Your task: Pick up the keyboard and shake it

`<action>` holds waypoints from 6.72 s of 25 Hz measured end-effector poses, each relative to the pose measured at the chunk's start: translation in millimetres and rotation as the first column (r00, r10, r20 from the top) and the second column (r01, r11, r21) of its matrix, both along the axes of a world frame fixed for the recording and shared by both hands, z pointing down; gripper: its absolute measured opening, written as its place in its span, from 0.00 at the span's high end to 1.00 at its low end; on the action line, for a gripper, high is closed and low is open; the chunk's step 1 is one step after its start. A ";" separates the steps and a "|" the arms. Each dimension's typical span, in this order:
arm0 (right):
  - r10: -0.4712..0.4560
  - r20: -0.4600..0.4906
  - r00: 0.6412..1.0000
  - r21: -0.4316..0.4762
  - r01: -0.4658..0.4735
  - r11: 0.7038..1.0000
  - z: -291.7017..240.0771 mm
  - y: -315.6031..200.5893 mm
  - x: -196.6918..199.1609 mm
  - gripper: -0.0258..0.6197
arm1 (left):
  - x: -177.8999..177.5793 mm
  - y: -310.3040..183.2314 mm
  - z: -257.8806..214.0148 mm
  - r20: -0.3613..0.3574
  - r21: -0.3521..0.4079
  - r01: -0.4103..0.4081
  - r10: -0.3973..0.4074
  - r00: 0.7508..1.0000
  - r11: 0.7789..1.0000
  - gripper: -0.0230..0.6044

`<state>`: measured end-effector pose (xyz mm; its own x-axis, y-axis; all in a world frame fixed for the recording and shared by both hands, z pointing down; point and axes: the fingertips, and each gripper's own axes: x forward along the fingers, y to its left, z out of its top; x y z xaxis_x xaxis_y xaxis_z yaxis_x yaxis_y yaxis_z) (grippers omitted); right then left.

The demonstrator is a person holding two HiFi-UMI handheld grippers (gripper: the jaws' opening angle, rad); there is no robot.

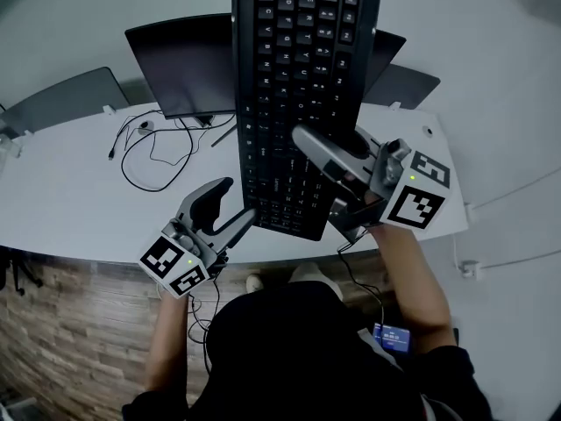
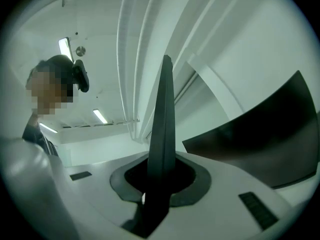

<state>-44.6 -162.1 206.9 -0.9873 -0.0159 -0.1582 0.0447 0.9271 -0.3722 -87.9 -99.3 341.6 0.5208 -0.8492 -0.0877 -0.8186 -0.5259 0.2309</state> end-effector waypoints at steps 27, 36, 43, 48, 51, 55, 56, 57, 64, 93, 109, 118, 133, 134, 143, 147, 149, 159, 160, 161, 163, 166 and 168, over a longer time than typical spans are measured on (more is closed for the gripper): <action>0.031 0.376 0.926 -0.245 0.067 0.967 -29.0 -28.4 18.1 0.84 | 22.7 11.1 -42.3 -0.511 0.250 -0.149 0.261 0.819 0.957 0.53; 0.061 0.445 0.893 -0.316 0.092 0.944 -16.7 -31.9 16.6 0.84 | 26.0 8.6 -45.4 -0.579 0.301 -0.151 0.307 0.755 0.942 0.53; 0.088 0.461 0.883 -0.338 0.083 0.938 -11.1 -33.7 21.5 0.84 | 19.0 12.7 -53.4 -0.614 0.362 -0.088 0.308 0.727 0.928 0.70; 0.095 0.473 0.876 -0.343 0.084 0.936 0.2 -33.9 21.1 0.84 | 14.3 12.5 -44.1 -0.662 0.361 -0.095 0.327 0.674 0.928 0.76; 0.087 0.474 0.876 -0.326 0.082 0.942 -0.6 -32.5 21.7 0.84 | 13.4 10.9 -42.3 -0.699 0.358 -0.102 0.339 0.629 0.928 0.78; 0.082 0.479 0.874 -0.325 0.089 0.942 0.6 -32.8 22.5 0.84 | 12.8 10.5 -42.0 -0.726 0.366 -0.117 0.362 0.585 0.923 0.80; 0.082 0.481 0.873 -0.328 0.092 0.940 1.3 -33.1 22.6 0.84 | 12.4 10.2 -41.5 -0.733 0.365 -0.121 0.365 0.574 0.923 0.80; 0.083 0.482 0.872 -0.331 0.094 0.939 2.0 -33.4 22.6 0.84 | 11.9 9.6 -40.6 -0.739 0.362 -0.126 0.367 0.565 0.924 0.80; 0.081 0.493 0.866 -0.331 0.100 0.938 5.5 -35.1 23.1 0.84 | 9.5 4.4 -35.2 -0.755 0.344 -0.137 0.360 0.549 0.929 0.80; 0.088 0.449 0.889 -0.303 0.059 0.951 11.6 -35.6 34.5 0.84 | 2.6 3.0 -30.7 -0.790 0.279 -0.128 0.303 0.533 0.952 0.83; 0.114 0.308 0.944 -0.236 -0.041 0.971 -1.0 -29.4 75.1 0.77 | 5.4 22.5 -56.2 -0.762 0.328 -0.058 0.300 0.574 0.943 0.83; 0.137 0.090 0.986 0.118 -0.147 0.982 -78.7 -6.5 127.8 0.77 | 28.9 39.6 -70.9 -0.793 0.424 0.067 0.334 0.510 0.903 0.83; 0.184 -0.166 0.969 0.632 -0.039 0.774 -73.4 -8.7 63.7 0.77 | 3.5 12.8 -42.1 -0.669 0.349 0.046 0.215 0.711 0.936 0.83; 0.191 -0.176 0.966 0.650 -0.031 0.759 -76.0 -7.8 59.2 0.77 | 1.7 12.7 -42.8 -0.660 0.346 0.041 0.212 0.721 0.937 0.83; 0.262 -0.292 0.920 0.766 0.061 0.640 -72.1 -5.4 24.0 0.77 | -10.0 9.6 -41.4 -0.578 0.301 0.005 0.179 0.796 0.954 0.83; 0.276 -0.345 0.897 0.791 0.120 0.599 -58.4 -11.1 18.7 0.75 | -7.1 3.1 -33.4 -0.545 0.281 -0.010 0.168 0.821 0.960 0.83; 0.278 -0.358 0.891 0.801 0.140 0.582 -56.1 -11.1 18.5 0.73 | -3.5 2.4 -32.1 -0.536 0.273 -0.015 0.165 0.828 0.962 0.83; 0.346 -0.464 0.816 0.861 0.321 0.395 -25.2 -10.6 39.8 0.67 | 33.1 8.5 -25.8 -0.414 0.257 -0.050 0.157 0.897 0.965 0.82; 0.350 -0.485 0.802 0.855 0.350 0.383 -21.8 -9.3 41.6 0.67 | 35.6 10.5 -25.3 -0.405 0.254 -0.055 0.157 0.901 0.966 0.83; 0.352 -0.508 0.786 0.846 0.379 0.375 -18.1 -7.8 43.7 0.66 | 37.9 12.5 -24.6 -0.396 0.250 -0.059 0.158 0.905 0.966 0.83; 0.363 -0.551 0.751 0.826 0.431 0.362 -9.3 -6.4 48.1 0.65 | 41.4 15.7 -21.9 -0.379 0.242 -0.066 0.157 0.912 0.968 0.83; 0.381 -0.598 0.706 0.800 0.494 0.341 5.0 -5.5 53.5 0.65 | 45.6 18.7 -16.9 -0.345 0.228 -0.076 0.154 0.926 0.971 0.83; 0.373 -0.628 0.683 0.777 0.529 0.340 14.3 -3.9 55.2 0.65 | 48.2 19.8 -14.3 -0.315 0.220 -0.085 0.153 0.937 0.972 0.83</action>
<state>10.7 -166.0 221.2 -0.7621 -0.2373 0.6024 0.3339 0.6531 0.6797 -39.8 -79.6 327.3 0.5300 -0.7300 -0.4314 -0.6439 -0.6775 0.3555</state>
